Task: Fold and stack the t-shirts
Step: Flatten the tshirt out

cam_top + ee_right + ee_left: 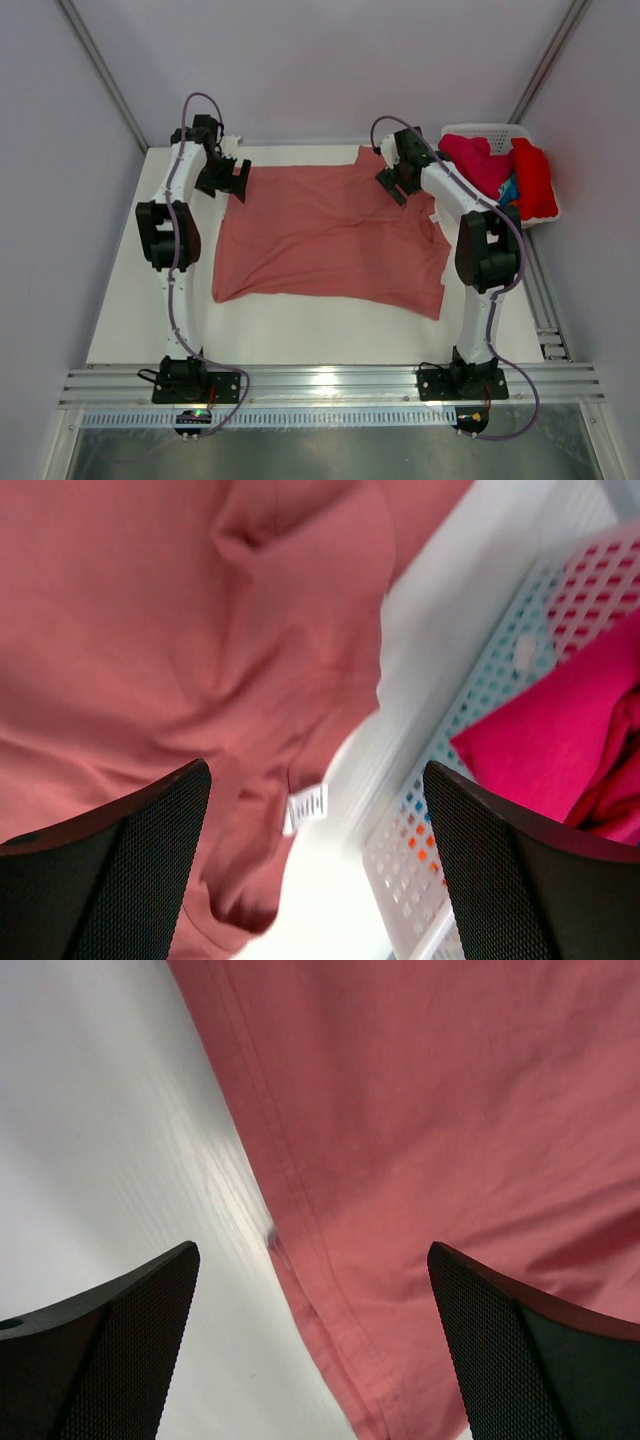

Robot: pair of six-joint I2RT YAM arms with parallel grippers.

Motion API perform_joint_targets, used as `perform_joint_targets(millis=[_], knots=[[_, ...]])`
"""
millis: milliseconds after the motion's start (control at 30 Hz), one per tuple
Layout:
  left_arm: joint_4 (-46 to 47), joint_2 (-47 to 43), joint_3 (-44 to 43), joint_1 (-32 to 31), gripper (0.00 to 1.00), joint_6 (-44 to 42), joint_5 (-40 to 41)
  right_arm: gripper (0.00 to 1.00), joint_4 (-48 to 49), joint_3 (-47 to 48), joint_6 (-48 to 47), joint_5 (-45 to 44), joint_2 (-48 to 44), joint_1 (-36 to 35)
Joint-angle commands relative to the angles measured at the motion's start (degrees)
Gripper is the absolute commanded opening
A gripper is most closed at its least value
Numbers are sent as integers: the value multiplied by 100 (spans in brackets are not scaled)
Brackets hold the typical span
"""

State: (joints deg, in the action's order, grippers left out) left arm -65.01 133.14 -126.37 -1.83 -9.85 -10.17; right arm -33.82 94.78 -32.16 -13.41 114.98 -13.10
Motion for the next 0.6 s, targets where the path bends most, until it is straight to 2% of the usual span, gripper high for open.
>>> perform_joint_targets(millis=[0, 167, 433, 533, 567], knots=[[-108, 335, -555, 24, 98, 281, -265, 91, -133, 514, 280, 102, 445, -113], [-55, 397, -346, 33, 98, 290, -397, 91, -107, 323, 255, 93, 455, -131], [-46, 326, 77, 68, 93, 290, -881, 91, -45, -135, 280, 102, 244, -131], [-99, 440, -2, 68, 83, 290, -986, 91, -133, -188, 421, 163, 236, -131], [-108, 458, 7, 68, 76, 282, -1021, 91, -142, -275, 439, 181, 183, -140]])
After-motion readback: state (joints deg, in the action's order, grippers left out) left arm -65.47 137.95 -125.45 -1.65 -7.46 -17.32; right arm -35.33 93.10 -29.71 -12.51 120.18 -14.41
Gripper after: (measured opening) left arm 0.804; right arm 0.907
